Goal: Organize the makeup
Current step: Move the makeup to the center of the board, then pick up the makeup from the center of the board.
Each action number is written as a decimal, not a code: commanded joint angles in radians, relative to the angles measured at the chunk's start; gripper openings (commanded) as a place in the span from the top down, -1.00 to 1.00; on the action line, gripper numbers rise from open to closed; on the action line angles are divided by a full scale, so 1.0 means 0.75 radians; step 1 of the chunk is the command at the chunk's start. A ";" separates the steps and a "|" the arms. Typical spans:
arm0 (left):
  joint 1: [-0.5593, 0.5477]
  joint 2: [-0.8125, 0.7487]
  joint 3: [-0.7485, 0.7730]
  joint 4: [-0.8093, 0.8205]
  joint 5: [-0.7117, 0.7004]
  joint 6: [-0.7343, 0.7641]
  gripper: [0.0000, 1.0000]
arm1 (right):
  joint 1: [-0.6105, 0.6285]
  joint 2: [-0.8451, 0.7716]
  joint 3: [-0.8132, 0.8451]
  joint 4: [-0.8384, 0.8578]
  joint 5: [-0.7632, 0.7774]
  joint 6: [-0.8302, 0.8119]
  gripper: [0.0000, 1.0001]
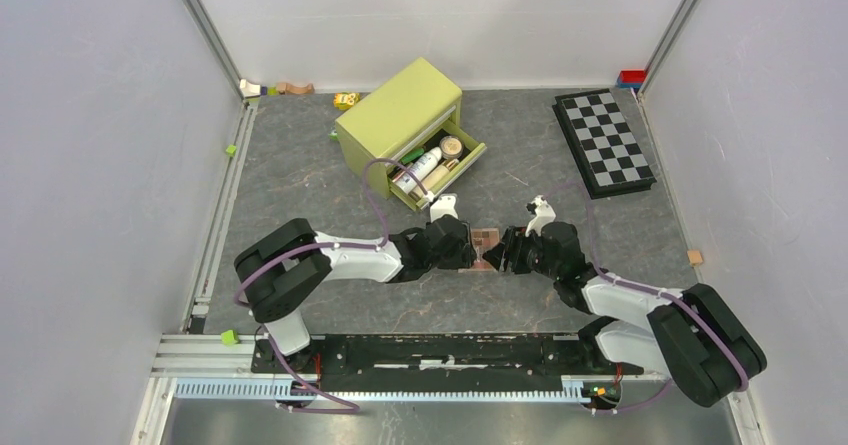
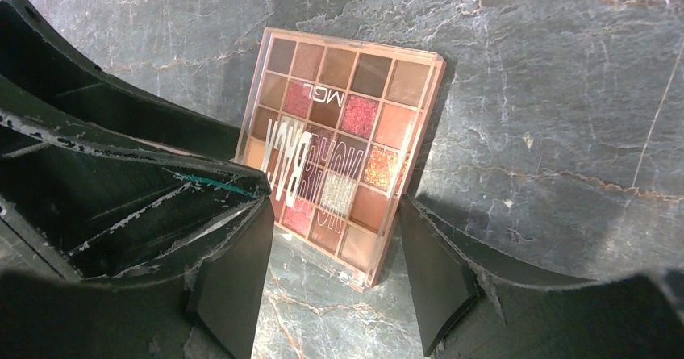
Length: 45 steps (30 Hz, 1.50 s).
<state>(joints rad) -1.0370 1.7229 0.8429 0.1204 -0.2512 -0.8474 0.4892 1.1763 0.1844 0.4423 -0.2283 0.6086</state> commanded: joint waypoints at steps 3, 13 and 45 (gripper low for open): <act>0.002 -0.029 -0.072 -0.030 -0.055 -0.068 -0.17 | 0.016 -0.028 -0.072 -0.275 0.039 0.010 -0.32; 0.000 0.098 -0.021 0.030 0.083 -0.019 -0.17 | 0.020 0.033 -0.099 -0.158 -0.029 0.038 -0.33; 0.013 -0.023 0.288 -0.190 0.142 0.210 -0.06 | 0.027 -0.027 0.144 -0.124 0.015 0.175 -0.31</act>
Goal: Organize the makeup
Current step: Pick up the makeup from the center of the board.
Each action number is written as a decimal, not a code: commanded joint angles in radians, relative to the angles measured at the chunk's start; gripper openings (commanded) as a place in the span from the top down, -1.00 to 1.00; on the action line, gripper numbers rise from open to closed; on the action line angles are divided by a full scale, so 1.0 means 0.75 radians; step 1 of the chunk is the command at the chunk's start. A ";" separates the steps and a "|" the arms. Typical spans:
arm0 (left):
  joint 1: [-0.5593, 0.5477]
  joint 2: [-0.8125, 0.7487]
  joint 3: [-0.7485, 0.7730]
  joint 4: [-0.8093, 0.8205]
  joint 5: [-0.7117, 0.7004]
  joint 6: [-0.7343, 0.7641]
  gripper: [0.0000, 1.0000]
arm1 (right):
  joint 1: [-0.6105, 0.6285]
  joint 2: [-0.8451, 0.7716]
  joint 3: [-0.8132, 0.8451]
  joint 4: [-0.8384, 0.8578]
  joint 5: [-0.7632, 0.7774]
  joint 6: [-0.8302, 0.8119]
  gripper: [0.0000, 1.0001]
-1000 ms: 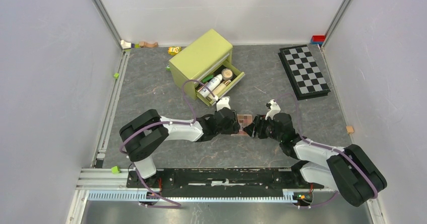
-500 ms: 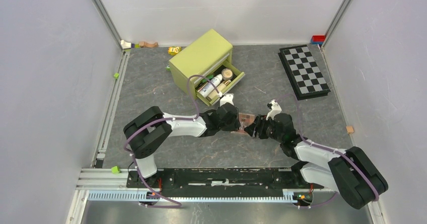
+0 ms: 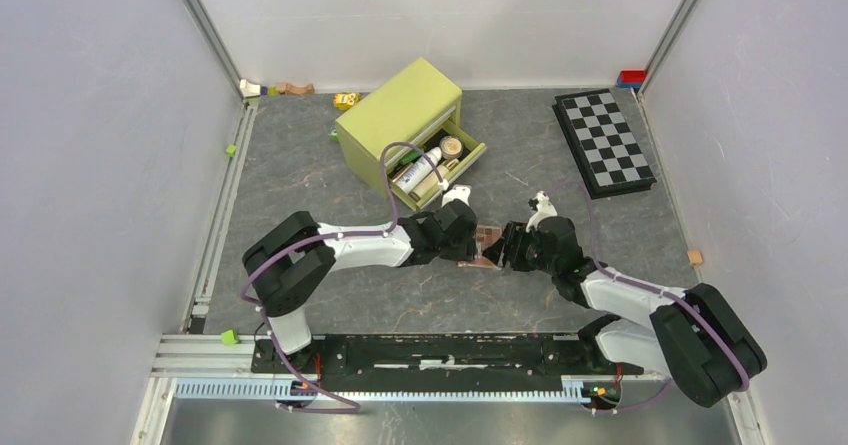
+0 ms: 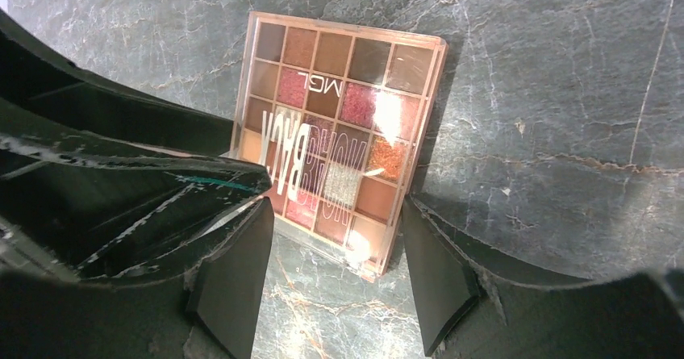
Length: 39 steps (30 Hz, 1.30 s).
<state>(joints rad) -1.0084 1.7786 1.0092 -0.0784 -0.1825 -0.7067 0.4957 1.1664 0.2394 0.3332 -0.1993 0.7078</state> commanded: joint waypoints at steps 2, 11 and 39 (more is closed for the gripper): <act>-0.024 -0.112 0.063 0.077 0.040 0.019 -0.07 | 0.020 -0.030 0.081 0.001 -0.013 0.036 -0.31; -0.024 -0.133 0.077 0.072 0.042 0.021 -0.07 | 0.019 -0.086 0.102 -0.030 -0.008 0.037 -0.31; -0.021 -0.173 0.150 0.019 0.040 0.054 -0.06 | 0.020 -0.115 0.244 -0.108 -0.006 -0.003 -0.04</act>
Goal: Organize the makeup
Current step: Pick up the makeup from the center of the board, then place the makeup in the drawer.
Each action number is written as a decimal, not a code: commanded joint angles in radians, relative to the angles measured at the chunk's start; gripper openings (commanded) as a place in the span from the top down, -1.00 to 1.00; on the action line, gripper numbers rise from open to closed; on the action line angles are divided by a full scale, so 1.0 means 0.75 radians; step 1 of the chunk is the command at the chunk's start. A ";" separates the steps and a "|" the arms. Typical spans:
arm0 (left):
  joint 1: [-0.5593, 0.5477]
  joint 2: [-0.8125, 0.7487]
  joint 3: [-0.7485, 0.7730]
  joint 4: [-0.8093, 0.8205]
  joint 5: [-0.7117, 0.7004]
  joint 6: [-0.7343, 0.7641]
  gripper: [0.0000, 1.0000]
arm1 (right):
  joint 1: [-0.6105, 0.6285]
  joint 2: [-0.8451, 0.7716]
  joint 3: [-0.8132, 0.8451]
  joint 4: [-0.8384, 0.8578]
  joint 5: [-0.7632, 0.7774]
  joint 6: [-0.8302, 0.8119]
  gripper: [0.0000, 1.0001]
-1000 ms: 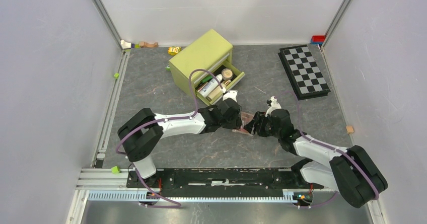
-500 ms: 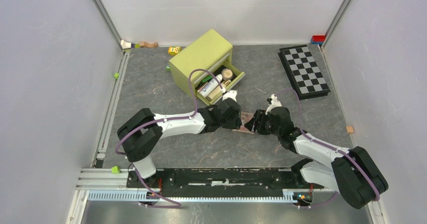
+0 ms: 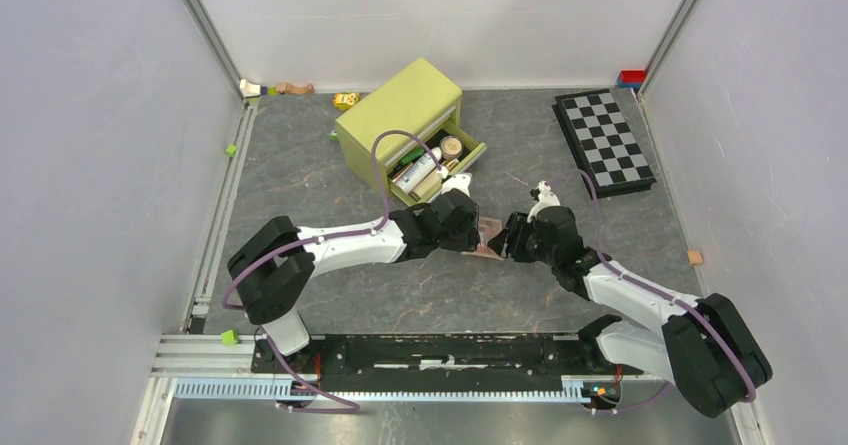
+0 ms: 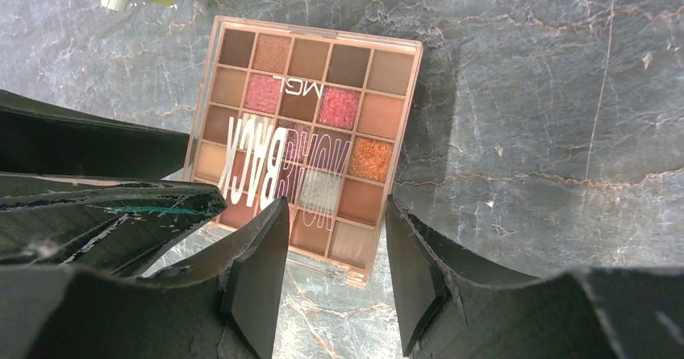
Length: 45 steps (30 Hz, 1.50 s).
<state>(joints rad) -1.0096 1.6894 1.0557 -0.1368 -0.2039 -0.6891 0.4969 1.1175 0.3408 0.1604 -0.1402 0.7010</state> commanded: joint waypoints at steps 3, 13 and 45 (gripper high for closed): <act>-0.019 -0.057 0.101 0.089 0.068 0.036 -0.06 | 0.019 -0.054 0.127 0.107 -0.077 0.000 -0.04; -0.011 -0.077 0.133 0.058 0.052 0.059 -0.07 | 0.018 -0.033 0.201 0.095 -0.078 -0.006 -0.04; 0.107 -0.183 0.095 0.033 0.052 0.099 -0.08 | 0.061 0.135 0.400 0.145 -0.108 0.022 -0.04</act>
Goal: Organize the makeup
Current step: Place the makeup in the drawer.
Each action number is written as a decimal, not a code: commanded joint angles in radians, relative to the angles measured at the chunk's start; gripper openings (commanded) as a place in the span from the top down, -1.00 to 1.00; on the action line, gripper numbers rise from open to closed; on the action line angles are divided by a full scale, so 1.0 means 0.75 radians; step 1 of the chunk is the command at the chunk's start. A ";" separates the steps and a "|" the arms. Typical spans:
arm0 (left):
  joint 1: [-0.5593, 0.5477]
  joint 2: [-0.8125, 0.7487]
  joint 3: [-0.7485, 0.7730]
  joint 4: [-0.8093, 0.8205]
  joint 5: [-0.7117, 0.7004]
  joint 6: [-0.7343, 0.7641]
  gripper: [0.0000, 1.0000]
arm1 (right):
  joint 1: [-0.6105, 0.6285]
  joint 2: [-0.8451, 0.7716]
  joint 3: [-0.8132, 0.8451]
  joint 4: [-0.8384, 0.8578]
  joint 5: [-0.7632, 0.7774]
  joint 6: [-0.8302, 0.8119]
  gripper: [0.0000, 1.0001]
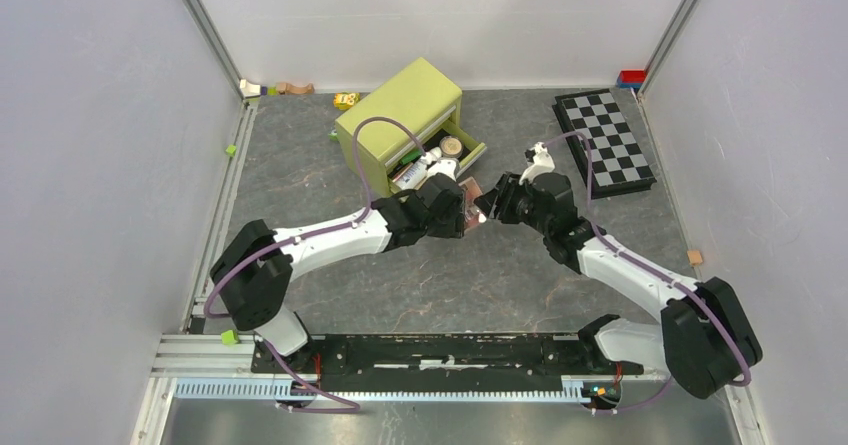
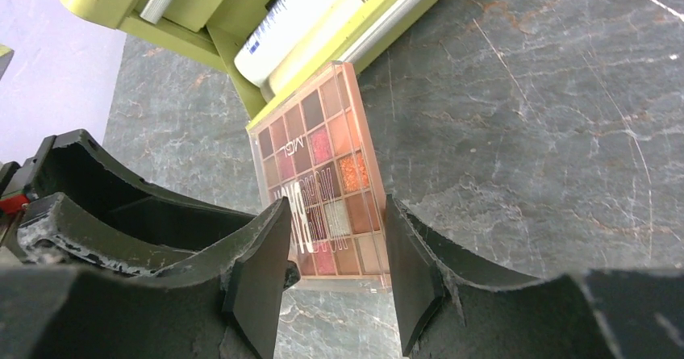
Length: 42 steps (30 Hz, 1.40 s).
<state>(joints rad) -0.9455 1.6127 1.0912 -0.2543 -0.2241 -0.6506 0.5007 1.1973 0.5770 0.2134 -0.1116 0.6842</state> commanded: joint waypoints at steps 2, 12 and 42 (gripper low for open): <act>0.038 -0.091 0.039 0.190 0.081 0.052 -0.08 | 0.060 0.047 0.100 0.080 -0.145 0.043 -0.03; 0.134 -0.119 0.037 0.181 0.107 0.087 -0.08 | 0.083 0.204 0.247 0.098 -0.168 0.026 -0.04; 0.425 0.052 0.112 0.248 0.247 0.150 -0.06 | 0.101 0.762 0.747 0.142 -0.286 -0.018 -0.02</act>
<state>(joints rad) -0.6289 1.6512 1.1213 -0.1802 -0.0715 -0.5777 0.5545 1.7683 1.0912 0.3050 -0.2554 0.6941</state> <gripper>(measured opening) 0.533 0.514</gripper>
